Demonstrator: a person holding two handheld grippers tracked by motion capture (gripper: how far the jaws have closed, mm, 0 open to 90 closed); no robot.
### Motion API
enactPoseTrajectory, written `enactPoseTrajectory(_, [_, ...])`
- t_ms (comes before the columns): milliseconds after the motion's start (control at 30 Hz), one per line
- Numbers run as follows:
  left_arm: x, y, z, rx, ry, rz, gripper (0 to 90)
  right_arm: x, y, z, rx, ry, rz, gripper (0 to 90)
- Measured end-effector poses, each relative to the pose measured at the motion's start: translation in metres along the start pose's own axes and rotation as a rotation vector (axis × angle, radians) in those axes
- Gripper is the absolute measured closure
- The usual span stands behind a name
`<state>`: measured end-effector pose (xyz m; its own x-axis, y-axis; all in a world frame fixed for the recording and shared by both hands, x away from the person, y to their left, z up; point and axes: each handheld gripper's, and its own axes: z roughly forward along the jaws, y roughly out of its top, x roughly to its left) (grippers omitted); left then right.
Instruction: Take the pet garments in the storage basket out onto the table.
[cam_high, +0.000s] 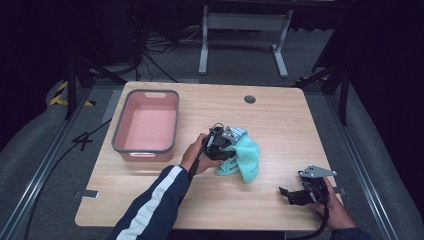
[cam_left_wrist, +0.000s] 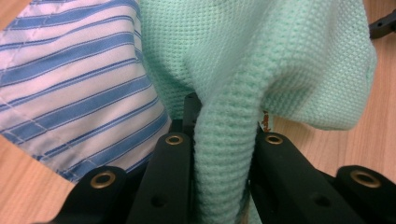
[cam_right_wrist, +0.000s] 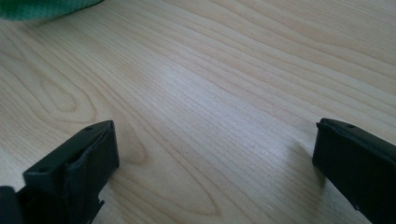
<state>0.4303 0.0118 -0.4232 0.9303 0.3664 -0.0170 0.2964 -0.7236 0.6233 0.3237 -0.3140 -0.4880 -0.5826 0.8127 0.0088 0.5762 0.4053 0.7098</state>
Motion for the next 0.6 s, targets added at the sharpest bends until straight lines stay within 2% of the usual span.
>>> enactPoseTrajectory(100, [0.000,-0.002,0.004,0.011,0.000,-0.009,80.7,0.000,0.000,0.000,0.000,0.000,0.000,0.6])
enactPoseTrajectory(133, [0.001,-0.004,0.009,0.032,0.004,0.005,80.5,0.000,0.000,0.000,0.000,0.000,0.000,0.6])
enactPoseTrajectory(300, [0.003,-0.008,0.018,0.069,0.004,-0.004,79.3,0.000,0.000,0.000,0.000,0.000,0.000,0.6])
enactPoseTrajectory(367, [0.004,-0.010,0.022,0.088,0.006,0.005,78.5,0.000,0.000,0.000,0.000,0.000,0.000,0.6])
enactPoseTrajectory(567, [0.002,-0.014,0.028,0.088,0.004,-0.011,73.5,0.000,0.000,0.000,0.001,-0.001,-0.004,0.6])
enactPoseTrajectory(600, [0.003,-0.014,0.029,0.068,-0.006,-0.027,71.9,0.000,0.000,0.000,0.001,-0.001,-0.004,0.6])
